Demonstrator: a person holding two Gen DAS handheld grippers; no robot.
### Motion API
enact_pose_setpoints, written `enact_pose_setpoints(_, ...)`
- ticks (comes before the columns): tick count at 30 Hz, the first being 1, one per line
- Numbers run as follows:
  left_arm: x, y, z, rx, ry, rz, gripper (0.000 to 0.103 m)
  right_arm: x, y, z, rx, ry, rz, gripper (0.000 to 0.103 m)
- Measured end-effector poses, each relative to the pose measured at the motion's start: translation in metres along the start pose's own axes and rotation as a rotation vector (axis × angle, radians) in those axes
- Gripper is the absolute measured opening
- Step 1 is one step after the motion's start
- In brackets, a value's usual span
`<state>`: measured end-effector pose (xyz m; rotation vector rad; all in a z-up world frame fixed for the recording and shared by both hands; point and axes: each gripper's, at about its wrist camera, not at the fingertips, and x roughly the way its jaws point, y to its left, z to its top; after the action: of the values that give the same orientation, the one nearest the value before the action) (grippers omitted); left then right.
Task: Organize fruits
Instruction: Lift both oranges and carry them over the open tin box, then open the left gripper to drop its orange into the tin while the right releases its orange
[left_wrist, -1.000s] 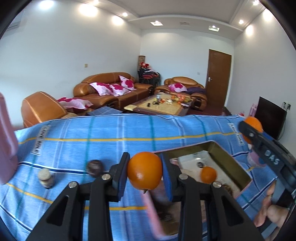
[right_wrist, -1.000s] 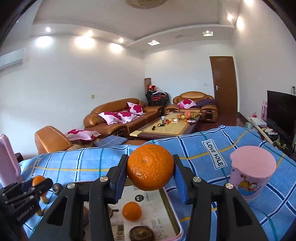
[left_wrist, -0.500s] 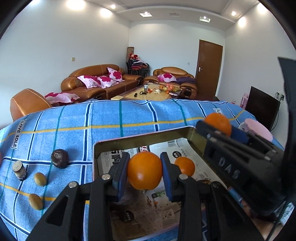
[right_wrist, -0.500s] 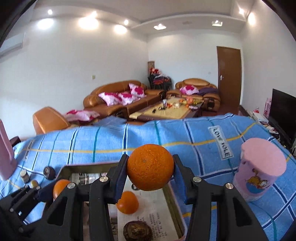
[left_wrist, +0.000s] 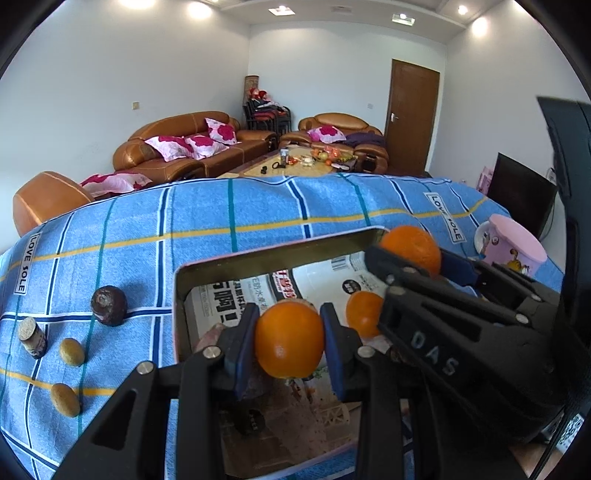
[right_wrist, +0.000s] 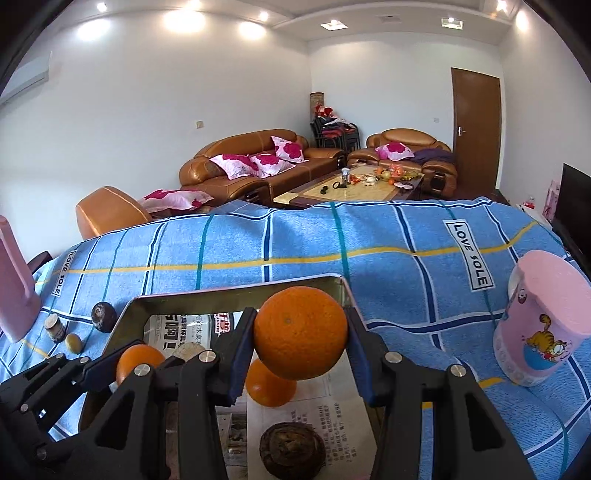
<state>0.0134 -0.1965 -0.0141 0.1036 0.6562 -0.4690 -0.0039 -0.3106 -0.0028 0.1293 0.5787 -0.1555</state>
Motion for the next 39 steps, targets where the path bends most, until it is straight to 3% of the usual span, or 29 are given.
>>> enact_pose_setpoints(11,0.002,-0.007,-0.001,0.037,0.015,-0.02,0.036,0.012,0.0,-0.006,0.047,0.091,0.097,0.05)
enact_pose_setpoints(21,0.001,-0.007,-0.001,0.035,0.014,-0.02,0.036,0.001,-0.011,-0.001,0.142,0.027,0.155,0.051)
enact_pose_setpoints(23,0.0,-0.007,-0.001,0.036,0.014,-0.018,0.036,-0.002,-0.019,0.0,0.196,0.015,0.195,0.053)
enact_pose_setpoints(25,0.0,-0.007,0.0,0.036,0.014,-0.017,0.037,-0.003,-0.024,0.0,0.24,0.006,0.222,0.062)
enact_pose_setpoints(32,-0.001,-0.006,-0.001,0.036,0.012,-0.01,0.038,0.001,-0.023,0.0,0.261,0.023,0.255,0.063)
enact_pose_setpoints(34,-0.001,-0.007,-0.001,0.033,0.004,-0.001,0.047,-0.005,-0.025,0.002,0.268,-0.012,0.246,0.063)
enact_pose_setpoints(36,-0.004,-0.007,0.0,0.025,-0.017,0.021,0.081,-0.011,-0.03,0.003,0.279,-0.051,0.221,0.063)
enact_pose_setpoints(38,-0.011,-0.005,0.0,0.006,-0.055,0.046,0.102,-0.018,-0.035,0.003,0.291,-0.102,0.172,0.063)
enact_pose_setpoints(39,-0.015,-0.004,0.001,-0.007,-0.086,0.052,0.103,-0.021,-0.037,0.003,0.299,-0.124,0.152,0.063)
